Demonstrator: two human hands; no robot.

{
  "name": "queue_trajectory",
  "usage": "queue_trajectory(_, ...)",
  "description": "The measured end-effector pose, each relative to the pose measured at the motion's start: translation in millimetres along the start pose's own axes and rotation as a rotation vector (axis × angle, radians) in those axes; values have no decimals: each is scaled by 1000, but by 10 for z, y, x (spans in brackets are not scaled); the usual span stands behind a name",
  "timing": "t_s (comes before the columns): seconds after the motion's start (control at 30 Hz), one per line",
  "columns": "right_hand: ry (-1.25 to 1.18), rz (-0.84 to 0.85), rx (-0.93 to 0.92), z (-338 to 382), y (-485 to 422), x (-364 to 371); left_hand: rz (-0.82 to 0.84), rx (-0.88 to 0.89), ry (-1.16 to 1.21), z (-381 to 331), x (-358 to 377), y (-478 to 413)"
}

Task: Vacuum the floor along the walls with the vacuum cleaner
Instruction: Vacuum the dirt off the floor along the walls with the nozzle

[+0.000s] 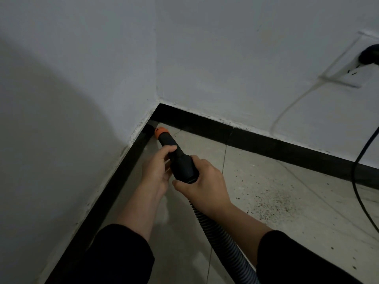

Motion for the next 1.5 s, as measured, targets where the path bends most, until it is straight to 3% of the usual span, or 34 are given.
queue_trajectory(1.5, 62, -58, 73, 43, 164, 10, 118, -22, -108, -44, 45, 108)
Point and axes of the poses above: each hand's wrist, its own y-axis away from the middle knuckle, its own x-axis out of the palm, z = x × y, the point moved 3 cm from there along -y, towards the middle knuckle, and after that the axes turned 14 degrees about x, right-handed, at the moved point
